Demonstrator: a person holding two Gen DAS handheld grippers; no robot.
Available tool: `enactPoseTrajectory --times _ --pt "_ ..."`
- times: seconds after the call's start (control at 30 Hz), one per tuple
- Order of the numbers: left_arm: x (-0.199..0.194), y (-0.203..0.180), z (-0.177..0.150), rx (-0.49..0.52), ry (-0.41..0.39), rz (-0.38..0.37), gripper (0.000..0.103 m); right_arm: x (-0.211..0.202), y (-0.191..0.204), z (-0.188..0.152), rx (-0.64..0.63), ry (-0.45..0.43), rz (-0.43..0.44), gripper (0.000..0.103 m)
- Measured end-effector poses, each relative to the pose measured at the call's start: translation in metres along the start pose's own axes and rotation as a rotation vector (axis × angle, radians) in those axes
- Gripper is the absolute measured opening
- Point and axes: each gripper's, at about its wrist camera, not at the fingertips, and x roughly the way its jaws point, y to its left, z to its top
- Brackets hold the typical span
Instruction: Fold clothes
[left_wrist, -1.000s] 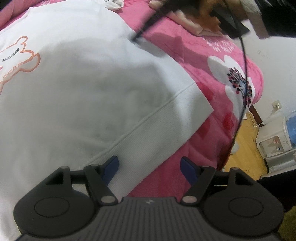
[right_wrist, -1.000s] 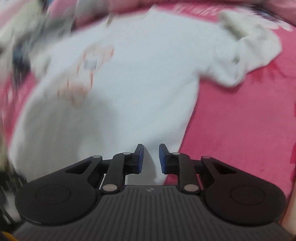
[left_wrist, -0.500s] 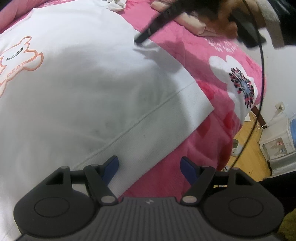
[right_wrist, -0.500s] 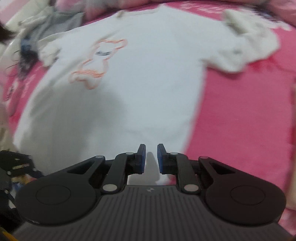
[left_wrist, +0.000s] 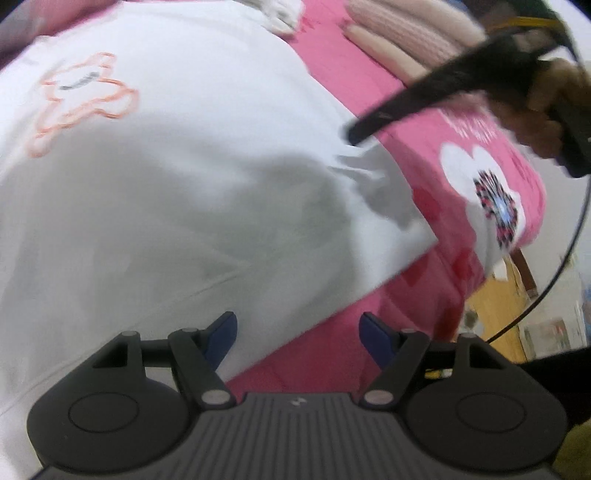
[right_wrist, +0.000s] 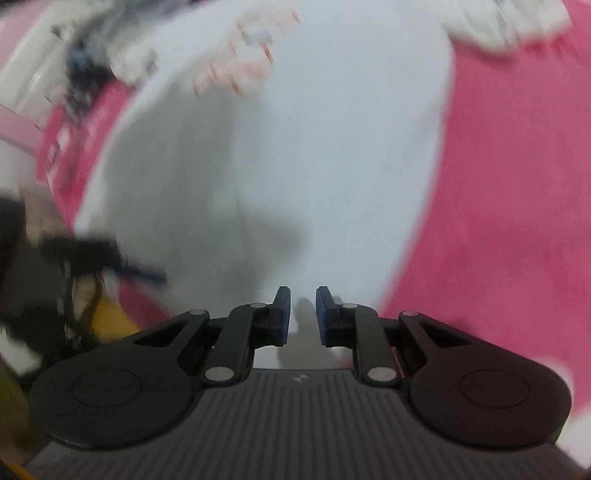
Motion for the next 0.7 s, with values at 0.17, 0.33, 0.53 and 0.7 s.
enactPoseTrajectory --times 0.17,0.33,0.53,0.7 --pt "-0.019 0.045 -0.012 -0.11 -0.064 0.098 0.074 0.05 0.031 0.022 -0.055 0.004 -0.002 0.015" --pt "-0.024 0.087 -0.048 -0.221 -0.001 0.12 0.073 0.058 0.056 -0.019 -0.109 0.146 -0.062 0.015" --pt "-0.055 0.097 -0.069 -0.162 0.024 0.109 0.072 0.067 0.079 0.022 -0.082 0.112 -0.053 0.015" --pt "-0.074 0.13 -0.054 -0.164 -0.078 0.142 0.072 0.087 0.097 0.085 -0.1 -0.042 -0.058 0.015"
